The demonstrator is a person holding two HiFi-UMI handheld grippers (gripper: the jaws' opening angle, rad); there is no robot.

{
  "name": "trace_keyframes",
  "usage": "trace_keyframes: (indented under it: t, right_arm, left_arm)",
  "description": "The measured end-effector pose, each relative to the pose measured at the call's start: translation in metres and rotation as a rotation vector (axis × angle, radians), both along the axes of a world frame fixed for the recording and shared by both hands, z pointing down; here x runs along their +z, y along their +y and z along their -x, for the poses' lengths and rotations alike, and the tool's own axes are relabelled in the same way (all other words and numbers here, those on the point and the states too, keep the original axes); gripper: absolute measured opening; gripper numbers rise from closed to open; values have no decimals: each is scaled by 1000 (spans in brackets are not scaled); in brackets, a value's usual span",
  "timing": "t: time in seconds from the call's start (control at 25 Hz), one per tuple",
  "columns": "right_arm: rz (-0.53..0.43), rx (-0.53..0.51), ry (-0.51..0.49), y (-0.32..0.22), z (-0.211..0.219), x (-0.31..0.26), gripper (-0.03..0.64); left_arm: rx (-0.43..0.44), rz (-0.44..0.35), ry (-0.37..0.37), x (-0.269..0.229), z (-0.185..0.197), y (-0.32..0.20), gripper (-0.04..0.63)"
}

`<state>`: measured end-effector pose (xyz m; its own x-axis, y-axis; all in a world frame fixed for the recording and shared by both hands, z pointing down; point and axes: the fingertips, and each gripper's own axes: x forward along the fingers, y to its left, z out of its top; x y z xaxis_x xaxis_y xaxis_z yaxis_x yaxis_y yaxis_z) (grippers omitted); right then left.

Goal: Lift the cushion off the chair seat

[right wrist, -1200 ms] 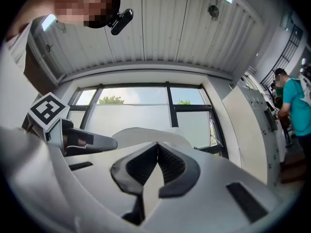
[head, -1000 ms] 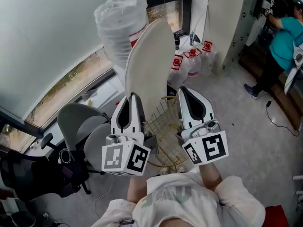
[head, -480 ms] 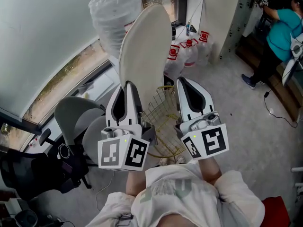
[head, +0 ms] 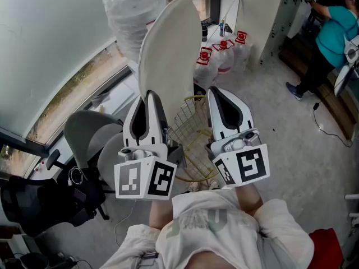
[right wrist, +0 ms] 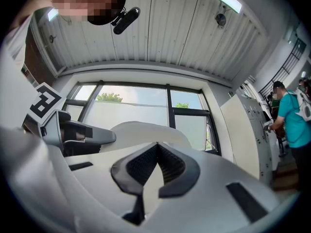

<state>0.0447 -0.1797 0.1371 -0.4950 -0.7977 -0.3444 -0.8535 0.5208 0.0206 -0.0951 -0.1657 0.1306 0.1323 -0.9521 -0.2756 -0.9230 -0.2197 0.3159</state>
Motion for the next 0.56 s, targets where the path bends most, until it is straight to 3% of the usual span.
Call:
trace_keyframes:
  t: [0.56]
  right_arm:
    - [-1, 21, 8, 2, -7, 1, 17]
  left_arm:
    - [5, 16, -16, 6, -5, 0, 37]
